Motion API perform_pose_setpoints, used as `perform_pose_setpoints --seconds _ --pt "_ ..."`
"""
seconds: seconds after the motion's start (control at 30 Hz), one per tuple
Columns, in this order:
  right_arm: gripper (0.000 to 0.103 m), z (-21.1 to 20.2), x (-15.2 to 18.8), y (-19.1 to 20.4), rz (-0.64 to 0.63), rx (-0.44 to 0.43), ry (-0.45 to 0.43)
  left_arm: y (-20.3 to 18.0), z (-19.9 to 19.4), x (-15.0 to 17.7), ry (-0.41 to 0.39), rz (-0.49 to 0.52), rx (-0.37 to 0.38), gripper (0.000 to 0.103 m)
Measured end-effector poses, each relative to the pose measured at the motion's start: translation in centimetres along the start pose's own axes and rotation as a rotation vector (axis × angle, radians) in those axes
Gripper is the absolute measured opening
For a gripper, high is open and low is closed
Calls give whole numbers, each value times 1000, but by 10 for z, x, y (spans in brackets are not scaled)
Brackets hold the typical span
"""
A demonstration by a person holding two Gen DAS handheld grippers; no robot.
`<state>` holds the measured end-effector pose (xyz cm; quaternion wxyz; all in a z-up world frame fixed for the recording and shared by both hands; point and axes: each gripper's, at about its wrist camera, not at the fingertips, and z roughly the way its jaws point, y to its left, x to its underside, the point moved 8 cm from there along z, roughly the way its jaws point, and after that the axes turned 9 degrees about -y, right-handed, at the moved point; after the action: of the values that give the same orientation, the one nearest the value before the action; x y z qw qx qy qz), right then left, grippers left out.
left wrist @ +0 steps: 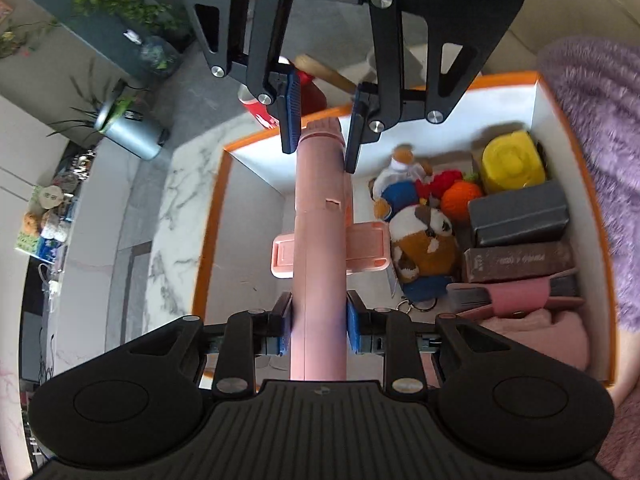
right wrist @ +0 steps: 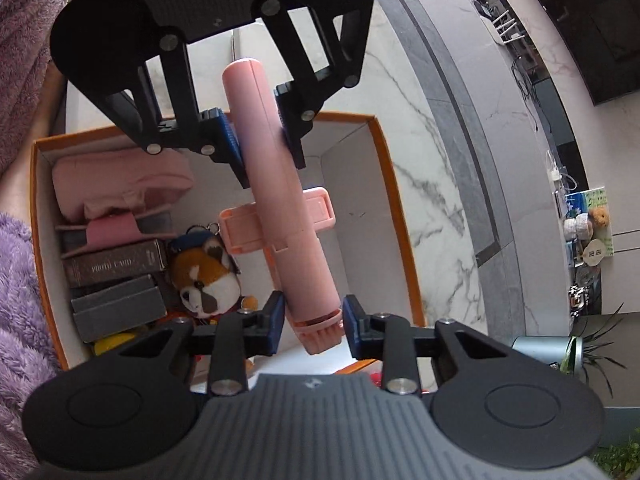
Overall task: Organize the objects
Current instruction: 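Carry the pink tube into the orange box with the left tool, then open the left tool to release the pink tube and withdraw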
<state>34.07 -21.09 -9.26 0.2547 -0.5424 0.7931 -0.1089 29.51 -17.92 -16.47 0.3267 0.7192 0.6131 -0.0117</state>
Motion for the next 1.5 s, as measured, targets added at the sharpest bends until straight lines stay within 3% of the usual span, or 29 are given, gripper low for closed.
perform_pose_setpoints --seconds 0.27,0.57,0.97,1.23,1.37,1.5 --pt "31 49 9 -12 -4 -57 36 12 37 10 52 28 49 32" --pt "30 76 14 -3 -40 -160 97 11 70 25 133 46 120 32" --pt "30 96 23 10 -39 -228 111 10 89 47 164 11 167 32" --pt "30 96 25 14 -22 -242 128 21 84 59 148 -12 147 36" --pt "41 85 23 15 -13 -219 116 32 69 61 103 -42 113 42" --pt "41 66 17 13 20 -207 80 47 42 63 49 -92 79 45"
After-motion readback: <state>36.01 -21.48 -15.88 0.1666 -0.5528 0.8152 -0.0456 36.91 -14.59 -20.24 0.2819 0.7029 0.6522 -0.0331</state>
